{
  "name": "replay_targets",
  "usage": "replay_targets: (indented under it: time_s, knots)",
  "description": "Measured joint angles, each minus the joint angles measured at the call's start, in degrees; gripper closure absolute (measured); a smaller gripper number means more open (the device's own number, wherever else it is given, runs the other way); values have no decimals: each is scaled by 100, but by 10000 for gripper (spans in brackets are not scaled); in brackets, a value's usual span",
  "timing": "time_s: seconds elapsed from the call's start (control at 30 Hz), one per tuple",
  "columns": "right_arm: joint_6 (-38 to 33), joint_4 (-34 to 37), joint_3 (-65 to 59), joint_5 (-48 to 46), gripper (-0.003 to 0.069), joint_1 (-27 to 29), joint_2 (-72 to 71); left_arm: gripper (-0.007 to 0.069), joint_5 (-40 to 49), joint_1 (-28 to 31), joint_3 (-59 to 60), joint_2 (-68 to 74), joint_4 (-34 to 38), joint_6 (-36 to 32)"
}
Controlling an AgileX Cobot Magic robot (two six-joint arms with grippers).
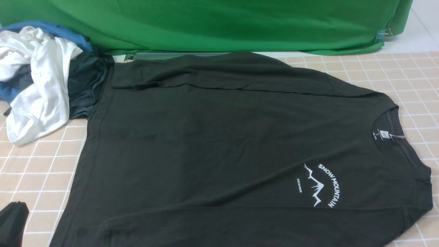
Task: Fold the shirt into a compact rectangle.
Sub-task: 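Grasp the left edge of the dark T-shirt lying flat on the table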
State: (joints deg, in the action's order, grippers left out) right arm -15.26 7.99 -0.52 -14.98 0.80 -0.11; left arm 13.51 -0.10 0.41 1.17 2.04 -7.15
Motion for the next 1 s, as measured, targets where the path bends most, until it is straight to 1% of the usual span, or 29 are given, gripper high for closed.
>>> replay_targets:
  time_s: [0.53, 0.67, 0.77, 0.8, 0.9, 0.93, 0.97, 1.0]
  knots:
    - [0, 0, 0, 0, 421, 0, 0, 602, 0, 0, 0, 0, 0, -5]
    - [0, 0, 0, 0, 421, 0, 0, 602, -114, 0, 0, 0, -204, -5]
    - [0, 0, 0, 0, 421, 0, 0, 602, -548, 0, 0, 0, 118, 1]
    - [0, 0, 0, 0, 421, 0, 0, 602, -850, 0, 0, 0, 591, 30]
    - [0, 0, 0, 0, 421, 0, 0, 602, -1695, 0, 0, 0, 1528, 95]
    - [0, 0, 0, 0, 421, 0, 0, 602, -1930, 0, 0, 0, 1725, 144]
    - [0, 0, 0, 0, 421, 0, 0, 602, -1986, 0, 0, 0, 1807, 160]
    - [0, 0, 0, 0, 421, 0, 0, 602, -2479, 0, 0, 0, 2033, 348]
